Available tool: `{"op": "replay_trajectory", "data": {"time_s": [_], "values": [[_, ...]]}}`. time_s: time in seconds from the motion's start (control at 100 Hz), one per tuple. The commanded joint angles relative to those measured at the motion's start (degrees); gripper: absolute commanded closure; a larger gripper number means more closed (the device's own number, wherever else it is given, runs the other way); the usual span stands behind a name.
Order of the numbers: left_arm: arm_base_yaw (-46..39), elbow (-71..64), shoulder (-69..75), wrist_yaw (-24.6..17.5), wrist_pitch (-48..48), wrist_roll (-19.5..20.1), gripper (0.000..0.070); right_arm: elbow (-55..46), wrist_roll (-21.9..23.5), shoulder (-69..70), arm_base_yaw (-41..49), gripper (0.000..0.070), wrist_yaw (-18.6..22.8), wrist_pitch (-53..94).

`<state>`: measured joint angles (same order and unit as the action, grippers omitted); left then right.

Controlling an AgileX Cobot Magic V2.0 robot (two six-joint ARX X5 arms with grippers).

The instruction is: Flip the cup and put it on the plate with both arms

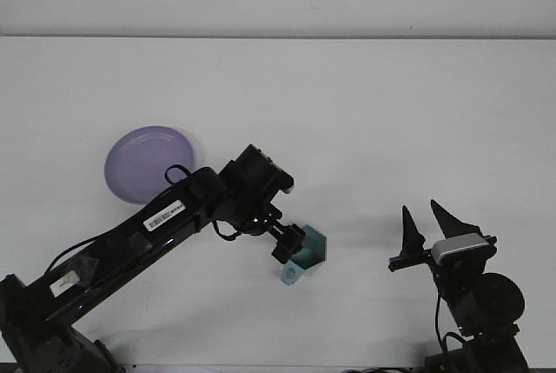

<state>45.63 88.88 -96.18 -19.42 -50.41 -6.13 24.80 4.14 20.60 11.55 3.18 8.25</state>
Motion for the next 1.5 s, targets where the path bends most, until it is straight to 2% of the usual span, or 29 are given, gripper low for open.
{"op": "replay_trajectory", "data": {"time_s": [0.0,0.11,0.33,0.41,0.51,0.55,0.65,0.68,1.25,1.39,1.49], "values": [[0.57,0.83,-2.75,0.81,-0.52,-0.61,0.0155,0.26,0.85,0.07,0.07,0.0352,0.02,-0.57],[0.72,0.83,-5.57,2.69,-0.48,-0.61,0.0155,0.26,1.01,0.07,0.07,0.0352,0.02,-0.55],[1.33,0.83,-10.10,2.71,1.05,-0.61,0.0156,0.26,1.03,0.07,0.07,0.0352,0.02,-0.55],[1.60,0.83,-11.19,2.73,1.05,-0.57,0.0176,0.26,1.01,0.07,0.07,0.0352,0.00,-0.55],[2.03,0.83,-11.80,2.71,1.60,-0.11,0.0310,0.26,1.01,0.07,0.07,0.0352,0.00,-0.55],[2.34,0.83,-11.80,2.71,1.73,0.90,0.0384,0.26,1.01,0.07,0.07,0.0352,0.00,-0.55],[3.06,0.85,-11.80,2.71,2.86,1.18,0.0700,0.26,1.01,0.07,0.07,0.0352,0.00,-0.52],[3.10,0.85,-11.80,2.71,3.04,1.18,0.0684,0.26,1.01,0.07,0.07,0.0352,0.00,-0.52],[0.15,2.45,-7.98,2.80,1.14,1.60,0.0688,0.26,1.01,0.07,0.07,0.0352,-0.02,-0.52],[-3.98,3.93,-4.02,4.15,-1.16,2.78,0.0688,0.26,1.01,0.07,0.07,0.0352,-0.02,-0.52],[-8.09,5.03,-0.90,8.07,-3.19,4.26,0.0688,0.26,1.01,0.07,0.07,0.0352,-0.02,-0.52]]}}
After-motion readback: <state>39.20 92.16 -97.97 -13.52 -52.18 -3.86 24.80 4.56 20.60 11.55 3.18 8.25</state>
